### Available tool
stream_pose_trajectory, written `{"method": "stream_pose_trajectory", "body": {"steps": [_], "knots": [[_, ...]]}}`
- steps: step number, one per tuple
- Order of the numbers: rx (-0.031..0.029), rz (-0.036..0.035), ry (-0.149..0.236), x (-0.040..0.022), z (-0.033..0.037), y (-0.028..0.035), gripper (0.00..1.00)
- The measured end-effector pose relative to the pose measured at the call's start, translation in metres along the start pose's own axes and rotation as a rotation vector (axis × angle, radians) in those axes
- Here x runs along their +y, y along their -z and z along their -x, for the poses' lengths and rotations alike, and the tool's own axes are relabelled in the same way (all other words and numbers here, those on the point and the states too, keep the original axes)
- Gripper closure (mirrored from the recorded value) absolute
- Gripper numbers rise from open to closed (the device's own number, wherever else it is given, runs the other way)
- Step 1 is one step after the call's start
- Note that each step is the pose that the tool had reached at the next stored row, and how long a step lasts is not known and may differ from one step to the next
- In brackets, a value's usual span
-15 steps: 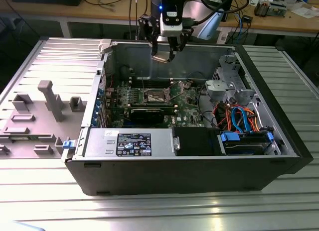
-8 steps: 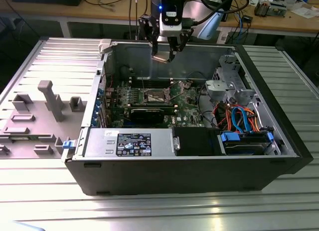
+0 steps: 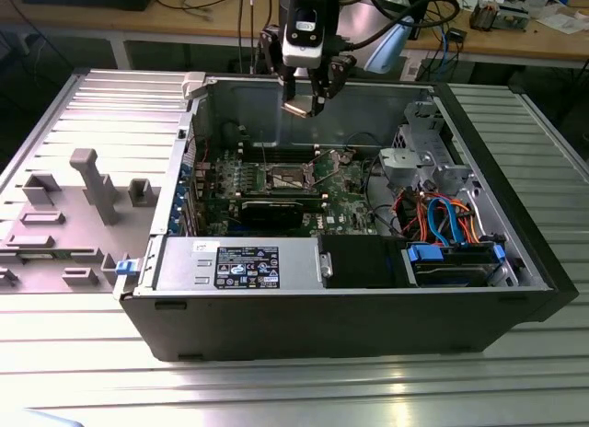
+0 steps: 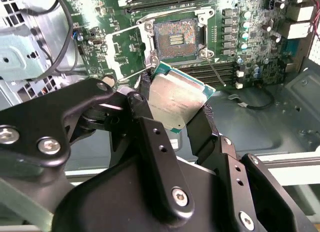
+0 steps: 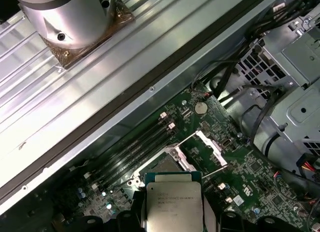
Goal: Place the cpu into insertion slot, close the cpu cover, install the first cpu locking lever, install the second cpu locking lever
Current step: 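Place the cpu into insertion slot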
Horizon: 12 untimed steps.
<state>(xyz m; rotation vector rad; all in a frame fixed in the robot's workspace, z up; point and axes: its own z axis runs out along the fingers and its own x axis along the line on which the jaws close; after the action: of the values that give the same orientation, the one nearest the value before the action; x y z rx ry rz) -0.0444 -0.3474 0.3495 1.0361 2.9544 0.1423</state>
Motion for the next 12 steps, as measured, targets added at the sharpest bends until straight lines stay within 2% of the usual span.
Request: {"method": "stream_pose_trajectory", "body": {"steps": [8, 12], "knots": [[-0.0005, 0.0002, -0.005, 0.0000, 0.0000, 0.0000, 0.46], [-0.0047, 0.0014, -0.053, 0.0000, 0.0000, -0.0003, 0.46]]}}
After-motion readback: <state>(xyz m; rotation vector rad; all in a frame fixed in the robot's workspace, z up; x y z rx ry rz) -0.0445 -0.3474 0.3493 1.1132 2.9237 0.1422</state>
